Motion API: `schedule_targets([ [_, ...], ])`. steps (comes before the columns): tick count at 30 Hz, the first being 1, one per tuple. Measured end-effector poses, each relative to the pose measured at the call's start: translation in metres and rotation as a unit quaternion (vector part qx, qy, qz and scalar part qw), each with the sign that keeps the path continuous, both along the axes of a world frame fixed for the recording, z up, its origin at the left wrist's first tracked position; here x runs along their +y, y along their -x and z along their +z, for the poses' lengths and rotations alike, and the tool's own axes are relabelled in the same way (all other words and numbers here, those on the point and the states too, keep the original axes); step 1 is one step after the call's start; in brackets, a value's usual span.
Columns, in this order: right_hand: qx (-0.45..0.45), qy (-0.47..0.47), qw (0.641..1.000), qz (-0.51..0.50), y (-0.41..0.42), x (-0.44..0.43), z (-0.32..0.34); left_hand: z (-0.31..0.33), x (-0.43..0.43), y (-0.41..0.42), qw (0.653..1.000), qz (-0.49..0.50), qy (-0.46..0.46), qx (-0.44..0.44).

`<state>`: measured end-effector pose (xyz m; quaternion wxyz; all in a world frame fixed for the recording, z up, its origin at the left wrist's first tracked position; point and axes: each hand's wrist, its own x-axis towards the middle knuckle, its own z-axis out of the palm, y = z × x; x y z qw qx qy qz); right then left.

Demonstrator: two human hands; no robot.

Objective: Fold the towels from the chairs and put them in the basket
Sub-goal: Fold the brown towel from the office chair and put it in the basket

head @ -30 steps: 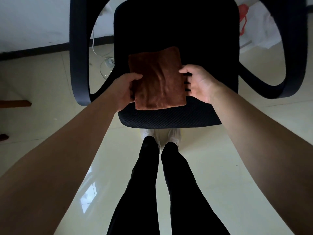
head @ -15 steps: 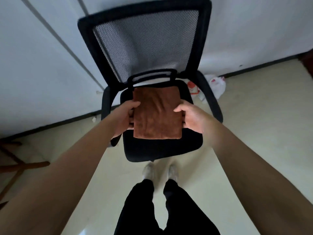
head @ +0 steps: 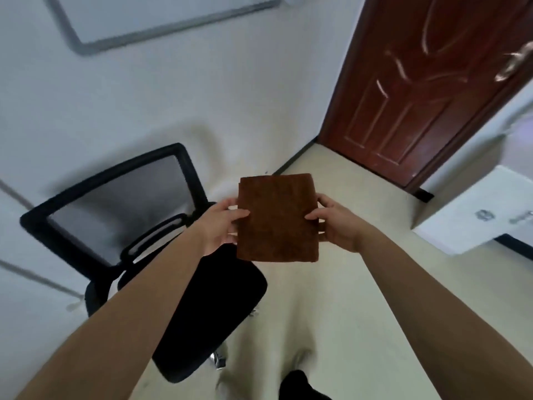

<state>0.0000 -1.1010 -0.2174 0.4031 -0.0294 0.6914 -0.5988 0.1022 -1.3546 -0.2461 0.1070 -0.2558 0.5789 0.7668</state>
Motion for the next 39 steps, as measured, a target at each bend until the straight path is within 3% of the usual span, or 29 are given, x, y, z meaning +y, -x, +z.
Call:
schedule_targets([
  [10, 0.061, 0.062, 0.967, -0.239, -0.019, 0.278, 0.045, 0.074, 0.255, 0.094, 0.966, -0.234, 0.065, 0.087],
  [20, 0.084, 0.047, 0.924, -0.37, -0.023, 0.563, 0.04, 0.067, 0.561, 0.164, 0.931, -0.347, 0.072, 0.089],
  [25, 0.058, 0.034, 0.907, -0.415, -0.012, 0.662, 0.026, 0.056, 0.67, 0.195, 0.916, -0.389, 0.069, 0.068],
  [39, 0.056, -0.01, 0.859, -0.508, 0.2, 0.897, 0.025, 0.041, 0.932, 0.453, 0.881, -0.466, 0.045, 0.07],
])
